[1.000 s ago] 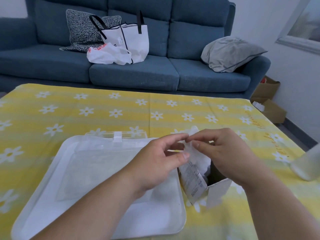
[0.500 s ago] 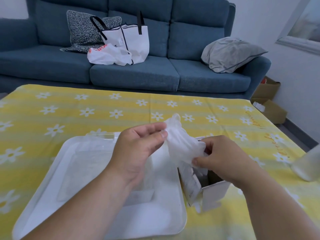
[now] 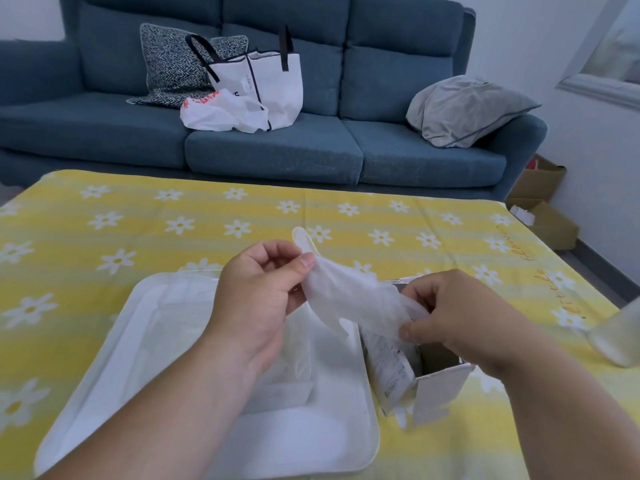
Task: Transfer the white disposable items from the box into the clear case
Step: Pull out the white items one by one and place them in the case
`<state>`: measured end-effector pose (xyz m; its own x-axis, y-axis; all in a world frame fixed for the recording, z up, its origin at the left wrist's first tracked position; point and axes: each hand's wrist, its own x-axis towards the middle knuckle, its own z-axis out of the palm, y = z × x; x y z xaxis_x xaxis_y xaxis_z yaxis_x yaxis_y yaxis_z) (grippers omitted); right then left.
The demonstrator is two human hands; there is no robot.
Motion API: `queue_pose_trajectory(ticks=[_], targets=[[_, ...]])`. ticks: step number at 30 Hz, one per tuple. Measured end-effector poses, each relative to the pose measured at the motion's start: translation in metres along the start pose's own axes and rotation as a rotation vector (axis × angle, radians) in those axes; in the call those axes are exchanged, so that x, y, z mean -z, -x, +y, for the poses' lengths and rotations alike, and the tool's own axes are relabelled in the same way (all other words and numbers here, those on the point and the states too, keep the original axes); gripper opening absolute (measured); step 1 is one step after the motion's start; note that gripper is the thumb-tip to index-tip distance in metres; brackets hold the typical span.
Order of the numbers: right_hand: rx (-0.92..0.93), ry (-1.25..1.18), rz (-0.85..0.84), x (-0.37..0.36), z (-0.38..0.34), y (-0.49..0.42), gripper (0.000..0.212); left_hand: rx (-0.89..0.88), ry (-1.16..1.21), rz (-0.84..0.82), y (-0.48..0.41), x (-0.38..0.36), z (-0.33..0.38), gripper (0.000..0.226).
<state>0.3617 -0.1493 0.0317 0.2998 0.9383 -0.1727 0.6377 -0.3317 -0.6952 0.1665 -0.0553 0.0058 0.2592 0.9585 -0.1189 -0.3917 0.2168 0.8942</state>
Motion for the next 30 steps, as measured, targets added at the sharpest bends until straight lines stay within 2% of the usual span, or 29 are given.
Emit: queue_pose_trajectory(ticks=[2, 5, 7, 9, 12, 15, 18, 20, 21, 24, 26, 28, 30], targets=[[0.042, -0.099, -0.134, 0.002, -0.005, 0.004, 0.017, 0.009, 0.018, -0.072, 0.001, -0.002, 0.002, 0.023], [0.118, -0.32, -0.263, 0.001, -0.008, 0.005, 0.042, 0.039, 0.054, -0.204, 0.004, -0.004, 0.004, 0.023], [0.116, -0.419, -0.224, -0.004, -0.01, 0.002, 0.057, 0.056, 0.069, -0.287, 0.006, -0.004, 0.003, 0.025], [0.003, -0.597, -0.149, -0.01, -0.013, -0.003, 0.065, 0.071, 0.076, -0.363, 0.008, -0.004, 0.004, 0.028], [-0.118, -0.858, -0.125, -0.018, -0.021, -0.005, 0.047, 0.101, 0.088, -0.435, 0.009, -0.003, 0.007, 0.033], [-0.027, -1.038, -0.143, -0.021, -0.027, -0.006, 0.043, 0.122, 0.064, -0.421, 0.009, -0.003, 0.006, 0.035], [0.101, -1.016, -0.014, -0.022, -0.029, -0.008, 0.031, 0.145, 0.042, -0.372, 0.008, -0.001, 0.003, 0.039], [0.169, -0.906, 0.133, -0.022, -0.031, -0.008, 0.041, 0.156, 0.023, -0.401, 0.008, 0.001, 0.005, 0.04], [0.207, -0.854, 0.166, -0.022, -0.031, -0.008, 0.037, 0.141, -0.038, -0.418, 0.009, 0.001, 0.006, 0.041], [0.258, -0.765, 0.167, -0.025, -0.032, -0.007, 0.022, 0.044, -0.25, -0.35, 0.01, -0.002, 0.004, 0.026], [0.231, -0.763, 0.141, -0.025, -0.032, -0.007, 0.024, -0.014, -0.31, -0.258, 0.01, -0.004, 0.004, 0.014], [0.196, -0.849, 0.112, -0.023, -0.031, -0.007, 0.026, -0.043, -0.326, -0.203, 0.009, -0.004, 0.005, 0.019], [0.168, -0.946, 0.116, -0.02, -0.031, -0.008, 0.017, -0.061, -0.319, -0.157, 0.008, -0.003, 0.008, 0.025]])
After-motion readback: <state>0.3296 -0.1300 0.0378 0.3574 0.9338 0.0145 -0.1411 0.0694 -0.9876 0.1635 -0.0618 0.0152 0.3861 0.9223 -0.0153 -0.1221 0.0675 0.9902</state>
